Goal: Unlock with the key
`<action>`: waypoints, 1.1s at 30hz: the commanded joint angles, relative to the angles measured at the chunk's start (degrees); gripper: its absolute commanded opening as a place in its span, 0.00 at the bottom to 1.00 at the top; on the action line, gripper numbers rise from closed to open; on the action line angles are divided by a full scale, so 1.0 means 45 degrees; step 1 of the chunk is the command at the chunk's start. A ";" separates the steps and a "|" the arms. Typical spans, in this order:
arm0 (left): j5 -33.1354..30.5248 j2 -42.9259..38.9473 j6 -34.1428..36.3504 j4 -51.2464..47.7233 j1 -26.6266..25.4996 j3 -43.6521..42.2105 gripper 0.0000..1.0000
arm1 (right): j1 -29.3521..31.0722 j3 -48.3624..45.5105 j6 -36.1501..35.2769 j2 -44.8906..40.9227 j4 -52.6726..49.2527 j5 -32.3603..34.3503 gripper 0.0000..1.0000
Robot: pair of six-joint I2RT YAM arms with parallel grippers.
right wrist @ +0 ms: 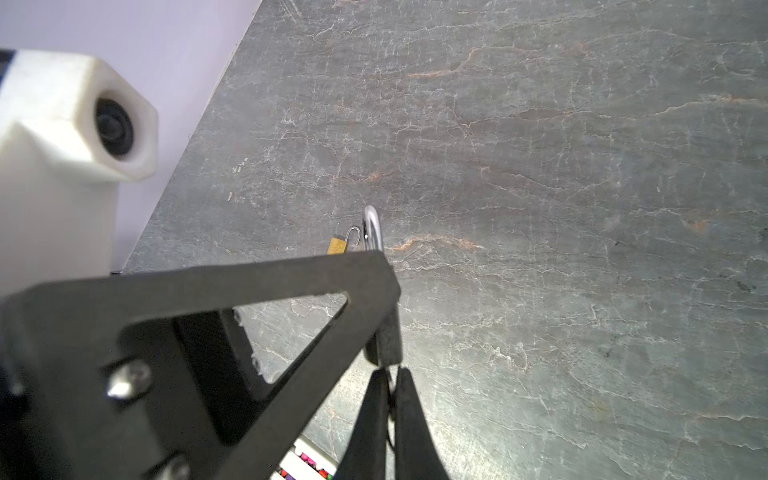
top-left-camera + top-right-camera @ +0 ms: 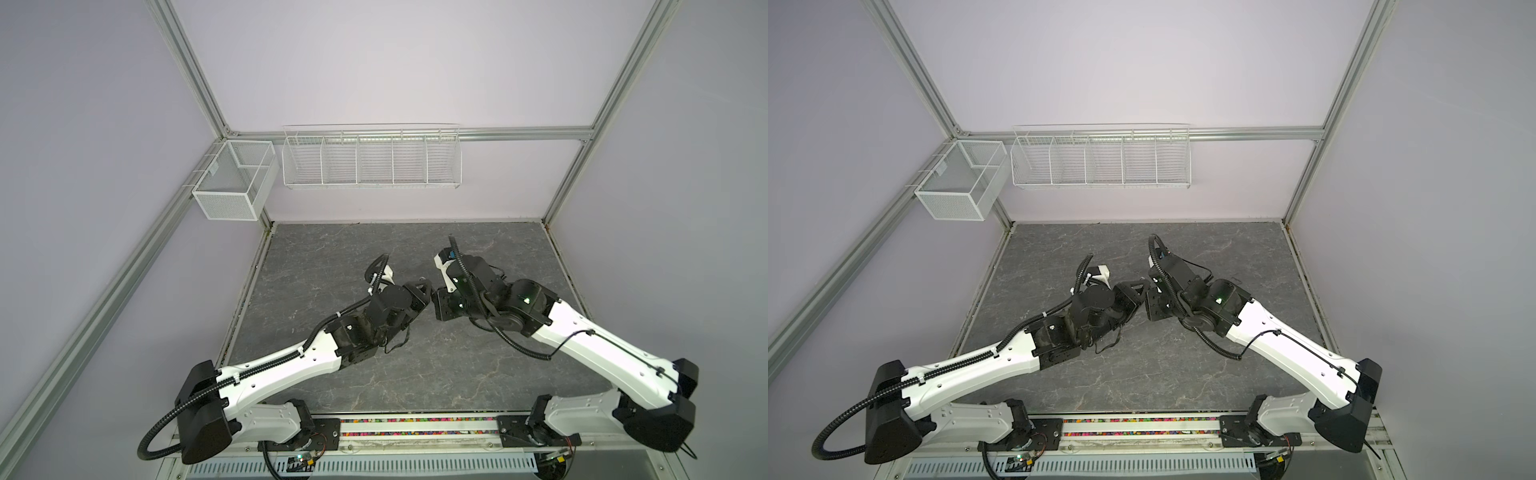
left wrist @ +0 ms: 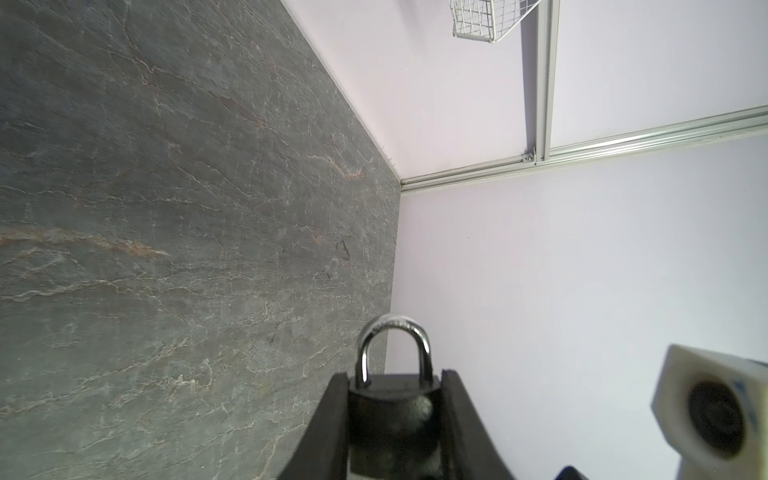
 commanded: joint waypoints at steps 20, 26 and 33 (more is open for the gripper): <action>0.1522 -0.1629 0.1205 0.2212 -0.0280 -0.1501 0.02 | -0.0870 -0.1332 0.2309 -0.1808 0.5138 -0.4299 0.07; 0.2080 -0.1521 0.1605 0.3417 -0.0274 -0.1614 0.01 | -0.0925 -0.1442 0.2978 -0.1886 0.6024 -0.5250 0.07; 0.1965 -0.1603 0.1999 0.3657 -0.0269 -0.1752 0.00 | -0.0920 -0.1677 0.3041 -0.2185 0.6174 -0.5087 0.07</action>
